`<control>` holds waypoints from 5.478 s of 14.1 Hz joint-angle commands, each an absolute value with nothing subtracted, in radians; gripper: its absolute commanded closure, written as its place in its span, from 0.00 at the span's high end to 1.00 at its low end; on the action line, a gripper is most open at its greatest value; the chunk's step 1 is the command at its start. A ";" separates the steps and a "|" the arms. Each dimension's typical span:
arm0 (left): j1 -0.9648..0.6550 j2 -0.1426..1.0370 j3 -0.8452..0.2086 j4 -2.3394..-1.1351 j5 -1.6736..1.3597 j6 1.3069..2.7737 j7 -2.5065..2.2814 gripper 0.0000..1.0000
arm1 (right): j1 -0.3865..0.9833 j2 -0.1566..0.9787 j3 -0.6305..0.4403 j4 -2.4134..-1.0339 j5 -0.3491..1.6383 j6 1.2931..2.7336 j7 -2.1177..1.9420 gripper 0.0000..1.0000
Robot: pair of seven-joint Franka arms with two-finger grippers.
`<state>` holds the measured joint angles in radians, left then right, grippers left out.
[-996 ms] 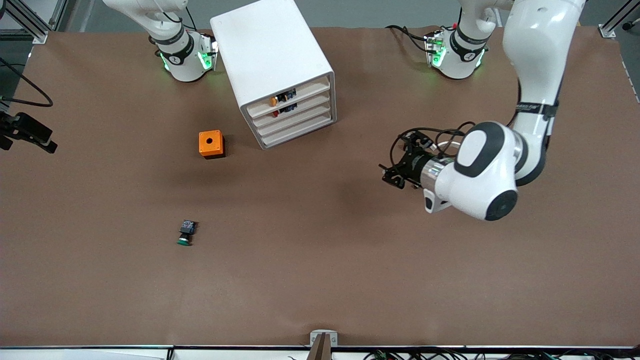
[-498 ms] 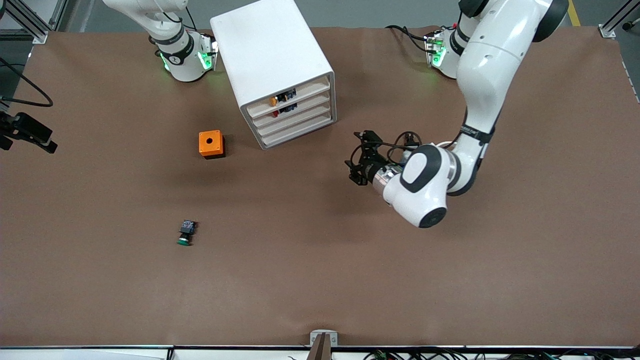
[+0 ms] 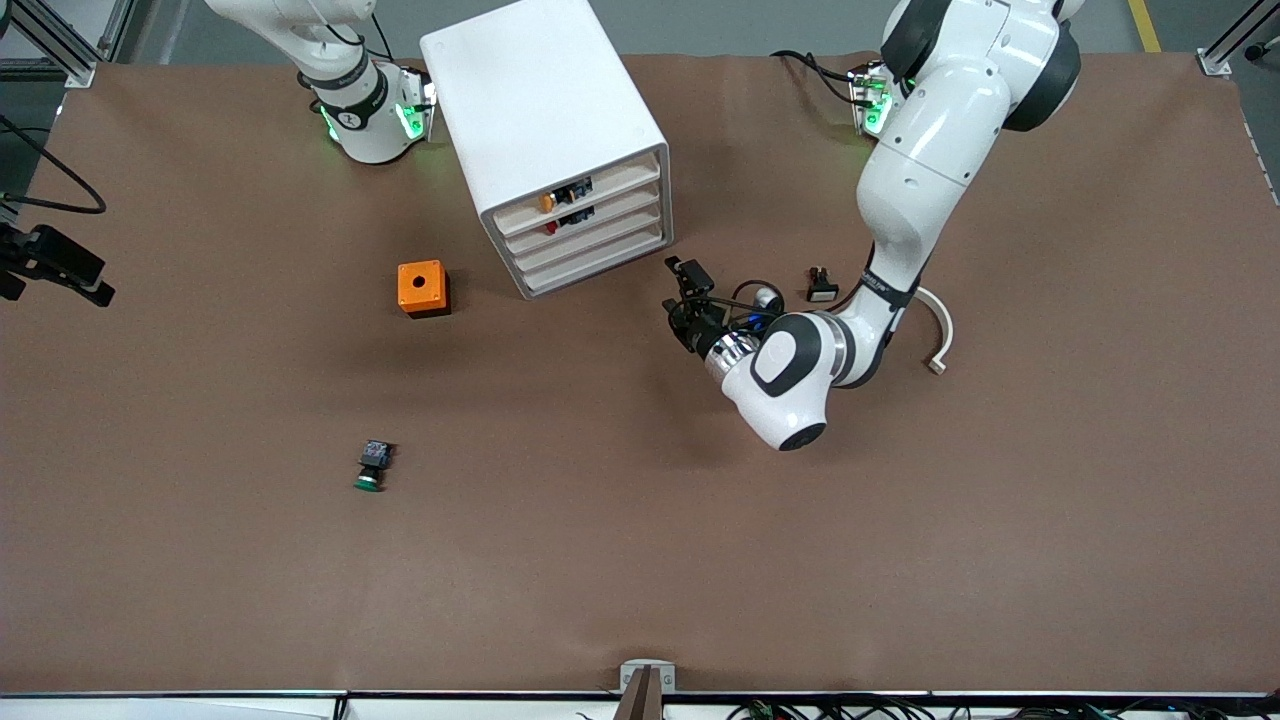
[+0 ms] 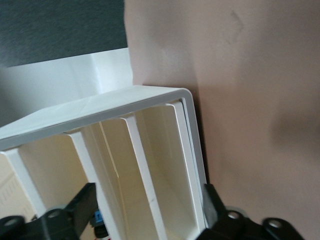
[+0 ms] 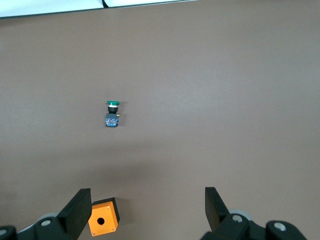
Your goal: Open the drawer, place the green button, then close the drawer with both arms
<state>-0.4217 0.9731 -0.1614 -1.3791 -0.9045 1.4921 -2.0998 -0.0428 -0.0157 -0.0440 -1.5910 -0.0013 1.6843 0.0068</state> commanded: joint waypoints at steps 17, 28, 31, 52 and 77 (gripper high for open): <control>-0.541 1.066 -0.229 -1.355 -0.957 1.443 -2.178 0.23 | -0.052 -0.017 -0.035 -1.583 -0.008 1.680 0.005 1.00; -0.509 1.062 -0.219 -1.353 -0.959 1.445 -2.217 0.10 | -0.052 -0.012 -0.035 -1.583 -0.003 1.681 0.006 1.00; -0.468 1.058 -0.219 -1.348 -0.957 1.451 -2.220 0.11 | -0.041 0.009 -0.032 -1.583 -0.002 1.681 0.009 1.00; -0.288 1.048 -0.221 -1.267 -0.950 1.477 -1.835 1.00 | 0.135 0.503 -0.025 -1.595 0.029 1.894 0.167 1.00; -0.403 0.827 -0.135 -1.192 -0.443 1.954 -1.103 1.00 | 0.133 0.710 -0.028 -1.615 0.141 2.206 0.365 0.05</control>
